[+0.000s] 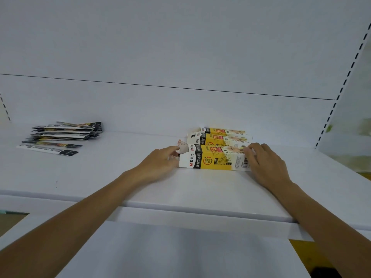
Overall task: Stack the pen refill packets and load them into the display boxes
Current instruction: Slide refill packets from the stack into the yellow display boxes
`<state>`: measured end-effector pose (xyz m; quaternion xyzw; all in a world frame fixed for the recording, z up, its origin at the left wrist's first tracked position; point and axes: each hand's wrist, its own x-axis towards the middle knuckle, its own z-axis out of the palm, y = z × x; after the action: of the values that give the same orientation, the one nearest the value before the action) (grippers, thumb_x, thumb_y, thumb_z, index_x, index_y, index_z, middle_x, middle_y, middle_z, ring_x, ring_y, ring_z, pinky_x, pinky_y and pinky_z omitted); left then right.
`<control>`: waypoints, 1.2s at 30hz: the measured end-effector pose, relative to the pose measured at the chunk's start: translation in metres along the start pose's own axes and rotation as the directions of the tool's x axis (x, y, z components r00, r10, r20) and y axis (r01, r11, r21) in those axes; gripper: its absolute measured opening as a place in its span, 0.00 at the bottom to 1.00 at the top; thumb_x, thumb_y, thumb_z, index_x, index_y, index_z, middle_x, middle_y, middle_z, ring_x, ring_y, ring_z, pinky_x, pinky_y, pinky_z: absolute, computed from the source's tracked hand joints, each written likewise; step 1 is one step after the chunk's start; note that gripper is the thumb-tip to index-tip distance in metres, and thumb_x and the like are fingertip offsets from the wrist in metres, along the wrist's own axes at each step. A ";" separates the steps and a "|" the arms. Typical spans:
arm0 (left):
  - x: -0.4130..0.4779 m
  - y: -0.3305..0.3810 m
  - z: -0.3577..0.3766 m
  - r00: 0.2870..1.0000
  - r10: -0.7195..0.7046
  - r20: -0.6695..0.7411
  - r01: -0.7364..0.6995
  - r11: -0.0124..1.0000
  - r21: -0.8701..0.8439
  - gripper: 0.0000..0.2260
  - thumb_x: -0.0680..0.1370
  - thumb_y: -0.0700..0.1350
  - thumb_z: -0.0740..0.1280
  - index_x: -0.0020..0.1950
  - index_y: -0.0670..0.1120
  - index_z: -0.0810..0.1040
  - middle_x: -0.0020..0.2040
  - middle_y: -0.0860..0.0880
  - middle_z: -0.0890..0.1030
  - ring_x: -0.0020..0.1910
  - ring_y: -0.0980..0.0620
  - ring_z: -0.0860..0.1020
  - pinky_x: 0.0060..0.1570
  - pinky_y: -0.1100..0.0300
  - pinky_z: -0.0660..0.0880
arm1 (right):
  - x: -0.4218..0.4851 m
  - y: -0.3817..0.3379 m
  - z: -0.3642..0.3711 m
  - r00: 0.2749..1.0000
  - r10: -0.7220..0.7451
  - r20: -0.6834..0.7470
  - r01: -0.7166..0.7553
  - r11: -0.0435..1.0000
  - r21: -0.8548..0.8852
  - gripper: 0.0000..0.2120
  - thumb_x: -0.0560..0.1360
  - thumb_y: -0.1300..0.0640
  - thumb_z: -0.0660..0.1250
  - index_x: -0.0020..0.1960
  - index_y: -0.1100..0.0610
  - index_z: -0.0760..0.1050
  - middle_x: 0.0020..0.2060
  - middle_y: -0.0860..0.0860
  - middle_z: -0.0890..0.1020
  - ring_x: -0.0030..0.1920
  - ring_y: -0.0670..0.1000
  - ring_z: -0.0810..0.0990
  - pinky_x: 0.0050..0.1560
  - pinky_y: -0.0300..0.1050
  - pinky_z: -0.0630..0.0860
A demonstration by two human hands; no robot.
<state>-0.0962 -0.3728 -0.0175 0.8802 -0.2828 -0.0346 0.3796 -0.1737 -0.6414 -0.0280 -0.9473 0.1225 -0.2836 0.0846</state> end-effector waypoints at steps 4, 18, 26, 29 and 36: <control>0.010 -0.001 0.009 0.997 0.077 0.030 -0.074 0.993 -0.092 0.06 0.71 0.42 0.62 0.37 0.48 0.77 0.34 0.49 0.72 0.37 0.50 0.68 0.35 0.59 0.60 | 0.003 0.003 0.005 1.000 0.021 -0.002 -0.021 1.000 0.007 0.16 0.79 0.47 0.50 0.57 0.55 0.70 0.50 0.53 0.75 0.46 0.54 0.75 0.40 0.46 0.68; 0.011 -0.020 -0.009 0.987 0.161 -0.006 -0.155 0.962 0.226 0.19 0.73 0.49 0.56 0.61 0.52 0.77 0.63 0.52 0.73 0.63 0.49 0.69 0.64 0.53 0.66 | 0.002 -0.006 -0.004 1.000 0.021 0.022 -0.015 0.967 -0.253 0.16 0.80 0.47 0.48 0.62 0.53 0.66 0.50 0.52 0.75 0.46 0.54 0.74 0.40 0.48 0.74; -0.015 -0.073 -0.073 0.975 0.121 -0.187 -0.092 0.984 0.153 0.10 0.79 0.45 0.61 0.53 0.51 0.81 0.61 0.52 0.75 0.60 0.56 0.70 0.55 0.66 0.60 | 0.033 -0.085 -0.006 0.986 -0.048 -0.160 0.034 0.995 -0.092 0.22 0.78 0.52 0.59 0.70 0.59 0.65 0.66 0.58 0.70 0.66 0.60 0.66 0.61 0.57 0.65; -0.027 -0.102 -0.105 0.968 0.100 -0.231 -0.057 0.981 0.186 0.08 0.78 0.49 0.62 0.54 0.55 0.79 0.60 0.53 0.76 0.64 0.52 0.70 0.60 0.63 0.61 | 0.049 -0.148 0.005 0.973 -0.166 -0.162 0.167 0.986 -0.007 0.21 0.78 0.53 0.59 0.70 0.58 0.66 0.67 0.57 0.70 0.66 0.59 0.66 0.61 0.56 0.65; -0.061 -0.183 -0.208 0.933 0.019 -0.360 0.062 0.975 0.214 0.11 0.76 0.41 0.65 0.58 0.46 0.79 0.59 0.48 0.78 0.60 0.51 0.73 0.51 0.65 0.63 | 0.073 -0.293 0.051 0.952 -0.273 -0.139 0.288 0.952 0.106 0.22 0.78 0.54 0.59 0.70 0.57 0.65 0.66 0.56 0.70 0.64 0.57 0.67 0.59 0.53 0.66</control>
<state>-0.0035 -0.1049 -0.0052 0.9115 -0.2009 0.1547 0.3239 -0.0320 -0.3777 0.0350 -0.9286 -0.0266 -0.3577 0.0950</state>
